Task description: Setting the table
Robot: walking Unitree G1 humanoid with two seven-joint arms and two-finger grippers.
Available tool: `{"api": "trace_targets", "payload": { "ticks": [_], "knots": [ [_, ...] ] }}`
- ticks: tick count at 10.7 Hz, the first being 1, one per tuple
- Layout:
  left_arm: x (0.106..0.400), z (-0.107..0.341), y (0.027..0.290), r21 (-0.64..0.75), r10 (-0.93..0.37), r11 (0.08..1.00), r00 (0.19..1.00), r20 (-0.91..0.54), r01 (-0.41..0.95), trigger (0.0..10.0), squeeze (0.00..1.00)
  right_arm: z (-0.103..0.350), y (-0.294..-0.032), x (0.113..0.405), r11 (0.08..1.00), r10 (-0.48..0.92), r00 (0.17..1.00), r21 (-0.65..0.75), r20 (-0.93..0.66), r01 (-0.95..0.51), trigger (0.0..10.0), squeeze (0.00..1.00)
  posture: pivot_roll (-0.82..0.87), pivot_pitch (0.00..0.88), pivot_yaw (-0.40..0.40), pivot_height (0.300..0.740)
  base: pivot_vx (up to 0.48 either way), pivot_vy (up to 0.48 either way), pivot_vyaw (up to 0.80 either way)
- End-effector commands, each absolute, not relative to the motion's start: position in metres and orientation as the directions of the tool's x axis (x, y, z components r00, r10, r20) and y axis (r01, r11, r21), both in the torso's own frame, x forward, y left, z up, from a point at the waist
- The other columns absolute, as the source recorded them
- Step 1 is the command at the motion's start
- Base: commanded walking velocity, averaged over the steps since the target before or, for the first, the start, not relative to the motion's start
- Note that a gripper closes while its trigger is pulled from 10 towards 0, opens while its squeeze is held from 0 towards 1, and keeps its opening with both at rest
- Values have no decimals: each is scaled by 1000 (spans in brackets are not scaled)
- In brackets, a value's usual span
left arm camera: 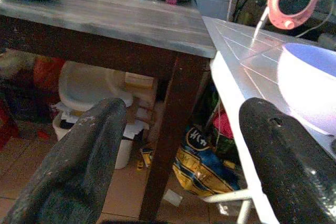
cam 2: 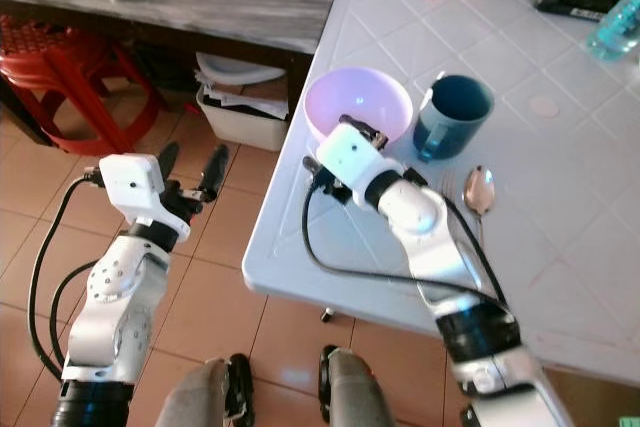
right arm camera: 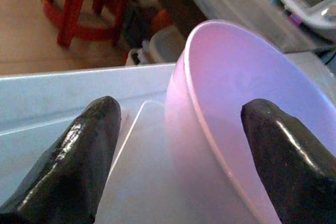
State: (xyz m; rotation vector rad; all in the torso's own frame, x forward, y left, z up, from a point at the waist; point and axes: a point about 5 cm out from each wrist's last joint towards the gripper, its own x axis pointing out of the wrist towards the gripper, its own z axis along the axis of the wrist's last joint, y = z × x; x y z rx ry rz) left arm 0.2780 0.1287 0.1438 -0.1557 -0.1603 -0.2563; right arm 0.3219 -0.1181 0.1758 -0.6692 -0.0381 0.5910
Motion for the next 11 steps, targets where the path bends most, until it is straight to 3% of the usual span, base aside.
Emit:
{"api": "trace_targets", "payload": {
  "ticks": [1, 2, 9, 11],
  "knots": [
    [276, 140, 128, -132, -250, 953, 956, 156, 271, 10000, 0, 171, -118, 322, 586, 534, 815, -596, -225, -549, 0, 0, -90, 212, -10, 740, 0, 0, 0],
    [275, 140, 129, -130, -252, 953, 955, 154, 272, 10000, 0, 171, -121, 322, 537, 529, 805, -629, -267, -562, 0, 0, -95, 212, -14, 740, 0, 0, 0],
    [276, 139, 128, -120, -256, 954, 956, 145, 274, 10000, 0, 166, -142, 322, 514, 461, 799, -618, -386, -596, 0, 0, -103, 216, -10, 740, 0, 0, 0],
    [270, 144, 120, -173, -356, 905, 914, 192, 389, 10000, 0, 164, -145, 322, 504, 454, 800, -627, -393, -594, 0, 0, -100, 212, -11, 740, 0, 0, 0]
  ]
}}
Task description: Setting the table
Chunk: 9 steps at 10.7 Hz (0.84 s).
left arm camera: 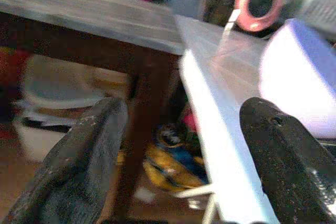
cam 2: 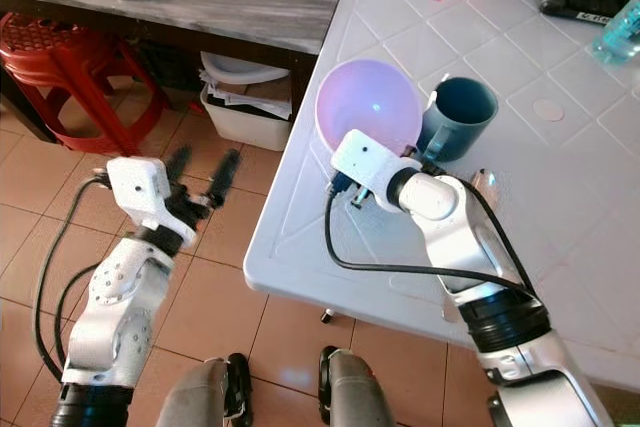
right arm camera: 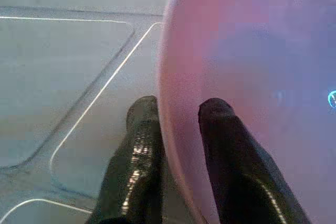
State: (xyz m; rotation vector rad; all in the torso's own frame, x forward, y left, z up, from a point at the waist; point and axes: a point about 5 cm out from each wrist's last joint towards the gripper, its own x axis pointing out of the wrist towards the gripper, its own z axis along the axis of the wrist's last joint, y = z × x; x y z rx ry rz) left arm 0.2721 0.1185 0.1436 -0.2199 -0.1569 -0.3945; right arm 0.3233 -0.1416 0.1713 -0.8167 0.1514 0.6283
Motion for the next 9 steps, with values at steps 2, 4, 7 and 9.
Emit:
{"api": "trace_targets", "payload": {
  "ticks": [2, 4, 7, 9],
  "knots": [
    [265, 144, 112, -191, -472, 841, 859, 198, 506, 10000, 0, 161, -145, 322, 491, 452, 793, -629, -408, -603, 0, 0, -97, 203, -9, 740, 0, 0, 0],
    [261, 143, 116, -203, -478, 834, 855, 200, 514, 10000, 0, 152, -142, 316, 439, 461, 781, -656, -422, -614, 0, 0, -92, 199, -11, 740, 0, 0, 0],
    [273, 135, 130, -134, -350, 921, 928, 125, 365, 10000, 0, 155, -136, 316, 449, 480, 810, -699, -336, -556, 0, 0, -93, 202, -9, 740, 0, 0, 0],
    [279, 136, 137, -119, -297, 943, 947, 121, 311, 10000, 0, 162, -135, 318, 486, 470, 850, -733, -239, -475, 0, 0, -98, 209, -4, 740, 0, 240, 0]
  ]
}}
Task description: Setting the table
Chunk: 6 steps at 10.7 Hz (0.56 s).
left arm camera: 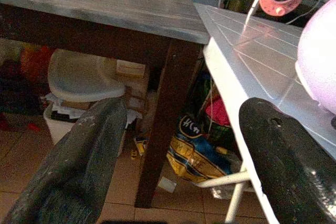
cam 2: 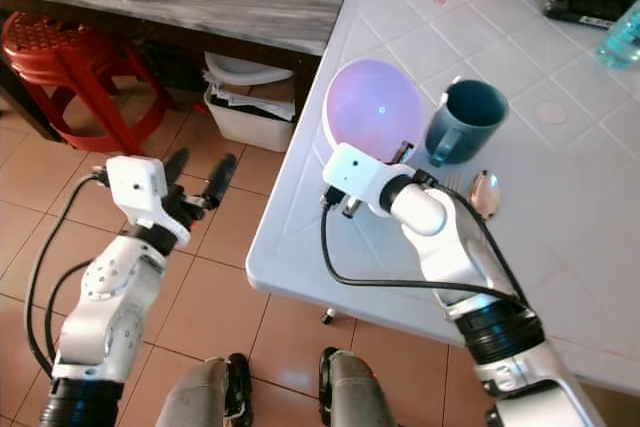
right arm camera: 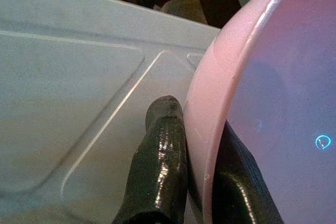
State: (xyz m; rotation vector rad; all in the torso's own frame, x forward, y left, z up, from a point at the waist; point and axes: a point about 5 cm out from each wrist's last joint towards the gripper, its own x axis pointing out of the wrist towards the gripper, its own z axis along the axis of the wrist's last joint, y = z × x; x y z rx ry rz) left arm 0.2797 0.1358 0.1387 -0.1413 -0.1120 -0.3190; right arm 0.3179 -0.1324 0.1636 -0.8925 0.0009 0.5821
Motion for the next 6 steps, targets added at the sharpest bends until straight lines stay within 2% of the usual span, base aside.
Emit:
{"api": "trace_targets", "payload": {
  "ticks": [1, 3, 4, 5, 6],
  "knots": [
    [280, 135, 139, -108, -275, 952, 955, 112, 287, 10000, 0, 168, -132, 317, 510, 479, 860, -742, -176, -435, 0, 0, -100, 210, -4, 740, 0, 480, 0],
    [281, 132, 140, -98, -242, 963, 965, 103, 252, 10000, 0, 177, -121, 311, 574, 499, 866, -736, -34, -359, 0, 0, -103, 207, -8, 740, 0, 480, 0],
    [282, 131, 142, -99, -217, 969, 971, 96, 226, 10000, 0, 177, -118, 308, 586, 511, 860, -729, -4, -352, 6392, 0, -103, 205, -10, 740, 0, 480, 0],
    [283, 129, 145, -97, -186, 976, 979, 86, 194, 10000, 0, 176, -117, 302, 633, 497, 867, -701, 44, -327, 10000, 0, -104, 204, -11, 740, 0, 480, 0],
    [283, 128, 147, -98, -176, 978, 981, 81, 184, 10000, 0, 173, -116, 297, 653, 491, 869, -687, 62, -320, 10000, 0, -106, 202, -11, 740, 0, 480, 0]
  ]
}}
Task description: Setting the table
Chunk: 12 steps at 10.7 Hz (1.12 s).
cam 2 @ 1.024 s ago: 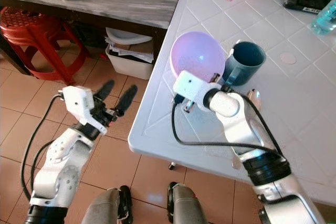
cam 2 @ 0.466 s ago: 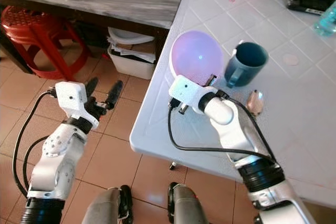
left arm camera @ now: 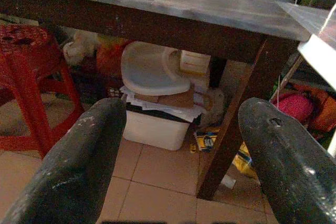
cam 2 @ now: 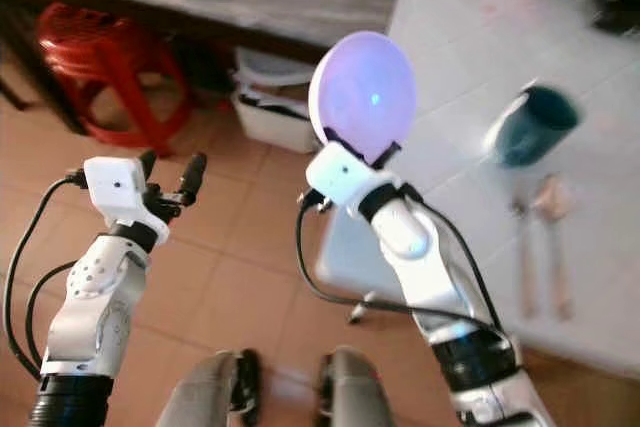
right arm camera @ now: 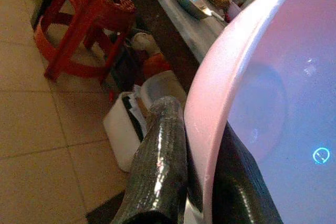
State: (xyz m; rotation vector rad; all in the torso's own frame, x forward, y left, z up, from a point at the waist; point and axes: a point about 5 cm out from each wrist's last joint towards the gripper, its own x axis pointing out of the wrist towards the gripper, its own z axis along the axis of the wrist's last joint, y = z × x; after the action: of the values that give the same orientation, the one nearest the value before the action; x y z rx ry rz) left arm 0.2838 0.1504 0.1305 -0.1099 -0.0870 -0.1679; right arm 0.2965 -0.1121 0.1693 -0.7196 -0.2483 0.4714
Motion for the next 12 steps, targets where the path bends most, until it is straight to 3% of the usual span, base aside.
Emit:
{"api": "trace_targets", "payload": {
  "ticks": [1, 4, 12],
  "knots": [
    [282, 127, 148, -94, -170, 980, 982, 87, 178, 10000, 0, 169, -114, 292, 678, 479, 874, -667, 83, -309, 10000, 0, -110, 197, -7, 740, 0, 465, 0],
    [286, 133, 148, -67, -172, 981, 978, 115, 180, 10000, 0, 170, -114, 288, 741, 451, 881, -611, 144, -280, 10000, 0, -99, 189, -8, 740, 229, 364, 0],
    [291, 135, 146, -70, -155, 984, 978, 140, 166, 10000, 0, 169, -108, 285, 760, 471, 866, -576, 167, -302, 10000, 0, -101, 179, -1, 740, 442, 0, 0]
  ]
}}
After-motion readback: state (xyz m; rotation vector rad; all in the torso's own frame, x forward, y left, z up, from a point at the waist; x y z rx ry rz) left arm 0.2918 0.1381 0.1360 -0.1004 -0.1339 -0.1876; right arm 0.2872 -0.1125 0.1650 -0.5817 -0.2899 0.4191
